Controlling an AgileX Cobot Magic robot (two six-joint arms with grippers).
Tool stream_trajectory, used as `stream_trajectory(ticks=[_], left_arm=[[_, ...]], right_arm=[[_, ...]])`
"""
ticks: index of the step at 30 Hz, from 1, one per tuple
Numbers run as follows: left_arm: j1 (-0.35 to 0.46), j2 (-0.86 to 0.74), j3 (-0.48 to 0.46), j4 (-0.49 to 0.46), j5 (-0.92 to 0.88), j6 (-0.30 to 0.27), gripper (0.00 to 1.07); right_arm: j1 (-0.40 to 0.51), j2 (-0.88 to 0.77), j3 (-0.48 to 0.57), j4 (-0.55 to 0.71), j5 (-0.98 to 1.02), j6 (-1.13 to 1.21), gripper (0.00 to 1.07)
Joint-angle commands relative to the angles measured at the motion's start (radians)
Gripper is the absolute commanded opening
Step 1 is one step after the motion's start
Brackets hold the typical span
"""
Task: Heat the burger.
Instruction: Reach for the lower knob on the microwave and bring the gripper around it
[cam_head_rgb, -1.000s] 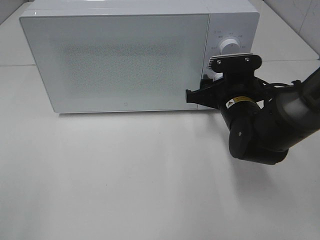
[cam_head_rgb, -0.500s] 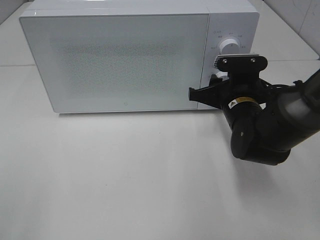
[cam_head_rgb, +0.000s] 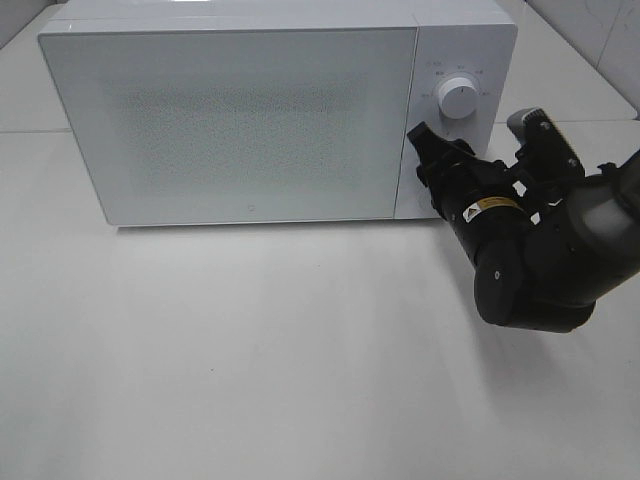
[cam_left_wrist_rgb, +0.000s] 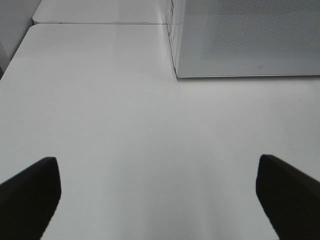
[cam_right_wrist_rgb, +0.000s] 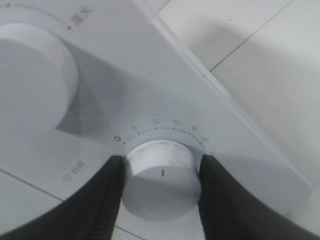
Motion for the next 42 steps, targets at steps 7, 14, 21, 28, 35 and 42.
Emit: stream_trajectory(ticks=[7,14,21,28,35,42], left_arm=[[0.001,-0.013,0.001,-0.002,0.000,-0.008,0.98],[0.001,-0.013,0.001,-0.002,0.000,-0.008,0.98],[0.001,-0.013,0.001,-0.002,0.000,-0.008,0.98],[0.001,-0.013,0.001,-0.002,0.000,-0.008,0.98],[0.001,-0.013,0.001,-0.002,0.000,-0.008,0.98],[0.001,-0.013,0.001,-0.002,0.000,-0.008,0.98]], right_arm=[[0.009,-0.007,-0.041,-0.186,-0.228,0.639,0.00],[0.009,-0.007,-0.041,-0.203,-0.222,0.675,0.00],[0.009,-0.007,-0.041,-0.201,-0.220,0.648,0.03],[0.009,-0.007,-0.041,-0.196,-0.220,0.629,0.06],[0.009,-0.007,-0.041,-0.181,-0.219,0.617,0.14],[0.009,-0.007,-0.025,-0.149,-0.171,0.618,0.38]])
